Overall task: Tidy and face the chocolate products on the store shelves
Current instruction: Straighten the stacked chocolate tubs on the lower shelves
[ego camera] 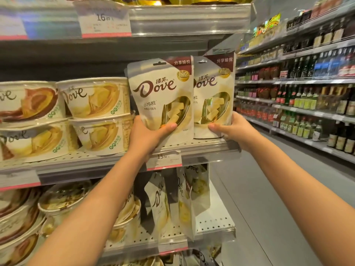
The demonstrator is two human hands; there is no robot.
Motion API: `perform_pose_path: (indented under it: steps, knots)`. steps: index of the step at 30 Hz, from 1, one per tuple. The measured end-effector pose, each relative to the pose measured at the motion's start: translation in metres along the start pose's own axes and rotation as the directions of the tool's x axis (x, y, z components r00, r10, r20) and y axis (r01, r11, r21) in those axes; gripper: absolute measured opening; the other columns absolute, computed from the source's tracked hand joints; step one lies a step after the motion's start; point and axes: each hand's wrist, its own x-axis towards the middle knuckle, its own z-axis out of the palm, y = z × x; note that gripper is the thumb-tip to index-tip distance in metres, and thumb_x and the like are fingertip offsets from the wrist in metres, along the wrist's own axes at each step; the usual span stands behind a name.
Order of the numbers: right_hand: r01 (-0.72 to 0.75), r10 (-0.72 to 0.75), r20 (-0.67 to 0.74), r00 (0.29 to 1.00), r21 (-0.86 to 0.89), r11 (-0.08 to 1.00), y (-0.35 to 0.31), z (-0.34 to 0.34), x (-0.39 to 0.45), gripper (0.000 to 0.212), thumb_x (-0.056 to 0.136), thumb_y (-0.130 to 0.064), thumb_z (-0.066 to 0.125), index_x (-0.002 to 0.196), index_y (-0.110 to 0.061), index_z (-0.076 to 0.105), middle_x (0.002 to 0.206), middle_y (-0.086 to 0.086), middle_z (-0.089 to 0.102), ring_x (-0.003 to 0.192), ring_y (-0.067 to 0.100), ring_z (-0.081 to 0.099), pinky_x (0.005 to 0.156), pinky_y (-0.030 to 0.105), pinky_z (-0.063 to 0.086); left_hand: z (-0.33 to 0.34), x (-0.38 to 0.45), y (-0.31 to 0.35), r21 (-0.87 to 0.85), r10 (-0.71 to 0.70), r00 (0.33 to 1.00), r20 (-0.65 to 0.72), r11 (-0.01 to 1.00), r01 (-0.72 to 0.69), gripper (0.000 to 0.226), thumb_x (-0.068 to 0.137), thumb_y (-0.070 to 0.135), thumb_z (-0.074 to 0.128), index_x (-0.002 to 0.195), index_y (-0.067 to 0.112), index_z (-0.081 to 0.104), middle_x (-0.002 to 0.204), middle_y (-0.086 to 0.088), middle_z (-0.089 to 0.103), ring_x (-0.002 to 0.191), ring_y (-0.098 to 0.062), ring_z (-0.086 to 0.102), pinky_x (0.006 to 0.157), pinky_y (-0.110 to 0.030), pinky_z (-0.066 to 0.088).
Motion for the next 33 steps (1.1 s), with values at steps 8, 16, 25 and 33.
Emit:
perform_pose_path:
  steps: [8, 16, 25, 33]
  knots:
    - [-0.018, 0.018, 0.022, 1.000, 0.018, 1.000, -0.005, -0.003, -0.004, 0.063, 0.073, -0.014, 0.077, 0.128, -0.013, 0.046, 0.118, 0.001, 0.062, 0.107, 0.016, 0.060, 0.095, 0.033, 0.048, 0.001, -0.007, 0.000, 0.122, 0.068, 0.997, -0.037, 0.991, -0.063, 0.104, 0.057, 0.063, 0.076, 0.136, 0.012, 0.032, 0.134, -0.005, 0.046, 0.121, -0.025, 0.046, 0.099, -0.046, 0.044]
    - [0.091, -0.110, -0.195, 0.975, -0.103, 0.991, 0.003, 0.001, -0.034, 0.101, 0.076, -0.033, 0.075, 0.149, -0.021, 0.007, 0.147, 0.001, 0.034, 0.132, 0.017, 0.035, 0.107, 0.036, 0.030, 0.000, -0.017, 0.009, 0.162, 0.060, 0.995, -0.080, 0.986, -0.046, 0.110, 0.050, 0.069, 0.076, 0.132, 0.009, 0.035, 0.127, 0.000, 0.050, 0.118, -0.019, 0.048, 0.096, -0.039, 0.046]
    - [0.473, -0.560, -0.323, 0.763, -0.311, 0.824, 0.064, 0.040, -0.101, 0.044, 0.079, -0.027, 0.068, 0.115, -0.013, 0.048, 0.110, -0.003, 0.048, 0.100, 0.011, 0.048, 0.087, 0.008, 0.035, -0.013, -0.089, -0.015, 0.269, 0.319, 0.924, -0.213, 0.928, -0.258, 0.072, 0.073, 0.043, 0.075, 0.128, 0.018, 0.037, 0.131, 0.000, 0.040, 0.123, -0.015, 0.039, 0.104, -0.031, 0.036]
    - [0.050, -0.071, -0.067, 0.995, -0.275, 0.960, 0.132, 0.106, -0.127, 0.073, 0.070, -0.043, 0.077, 0.128, -0.024, 0.037, 0.128, -0.005, 0.042, 0.113, 0.011, 0.048, 0.090, 0.024, 0.044, 0.010, -0.141, -0.117, 0.207, 0.079, 0.972, -0.221, 0.978, -0.033, 0.055, 0.065, 0.026, 0.084, 0.098, 0.020, 0.041, 0.092, -0.003, 0.051, 0.081, -0.019, 0.053, 0.068, -0.026, 0.046]
